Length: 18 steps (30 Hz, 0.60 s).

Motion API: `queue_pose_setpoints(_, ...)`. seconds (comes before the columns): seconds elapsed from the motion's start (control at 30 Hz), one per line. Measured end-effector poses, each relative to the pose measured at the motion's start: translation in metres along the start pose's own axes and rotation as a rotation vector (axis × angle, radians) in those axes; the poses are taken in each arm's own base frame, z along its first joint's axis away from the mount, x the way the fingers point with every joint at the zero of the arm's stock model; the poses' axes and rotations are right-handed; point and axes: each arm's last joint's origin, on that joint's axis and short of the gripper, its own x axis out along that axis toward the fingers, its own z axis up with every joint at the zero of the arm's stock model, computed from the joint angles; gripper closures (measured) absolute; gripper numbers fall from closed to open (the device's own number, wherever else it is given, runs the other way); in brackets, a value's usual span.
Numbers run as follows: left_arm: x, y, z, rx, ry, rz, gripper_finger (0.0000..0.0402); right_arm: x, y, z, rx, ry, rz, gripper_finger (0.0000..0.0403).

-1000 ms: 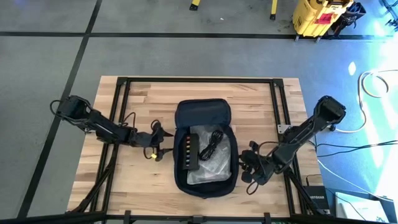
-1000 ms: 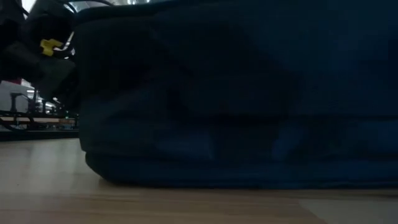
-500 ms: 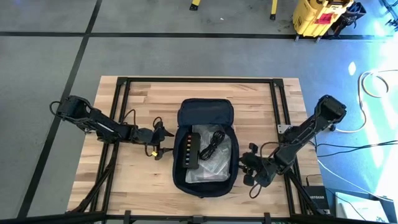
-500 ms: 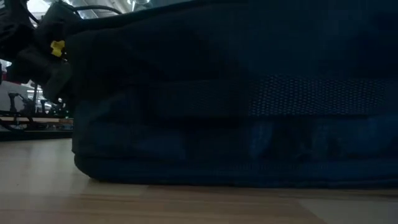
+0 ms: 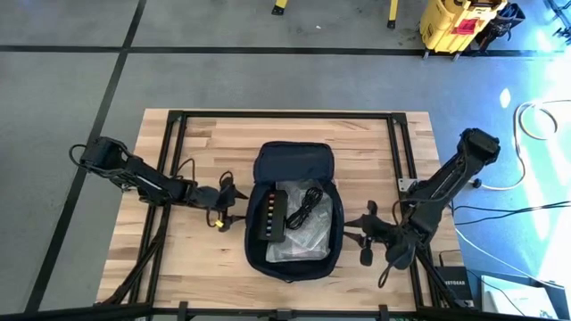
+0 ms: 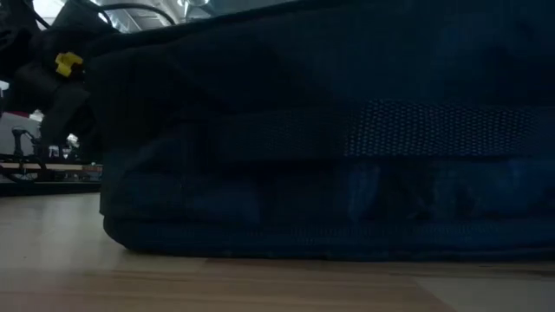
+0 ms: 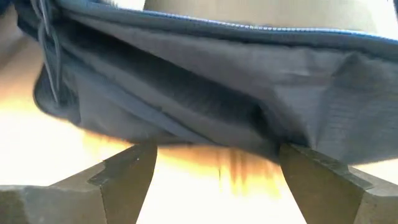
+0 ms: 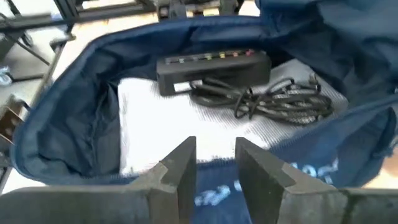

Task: Unpack backpack
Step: Remove the black charger cable from the black backpack

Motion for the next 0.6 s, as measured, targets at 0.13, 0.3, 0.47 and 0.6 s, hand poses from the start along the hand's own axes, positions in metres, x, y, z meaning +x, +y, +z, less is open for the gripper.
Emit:
queue_pose_setpoints(0.13,0.0,0.001,-0.004,0.008,0.04,0.006,0.008,0.0,0.004,0.004,-0.023,-0.03,0.029,0.0308)
queue_pose_setpoints(0.3,0.0,-0.001,0.001,0.001,-0.012,-0.022,0.008,0.0,0.007,0.008,-0.045,-0.057,0.052,0.0308)
queue_pose_setpoints(0.47,0.006,-0.003,0.007,0.019,-0.018,-0.035,0.008,-0.001,0.01,0.011,-0.048,-0.077,0.065,0.0308)
queue_pose_setpoints(0.6,0.014,-0.005,0.009,0.024,0.002,-0.036,0.008,-0.003,0.014,0.018,-0.053,-0.093,0.07,0.0308)
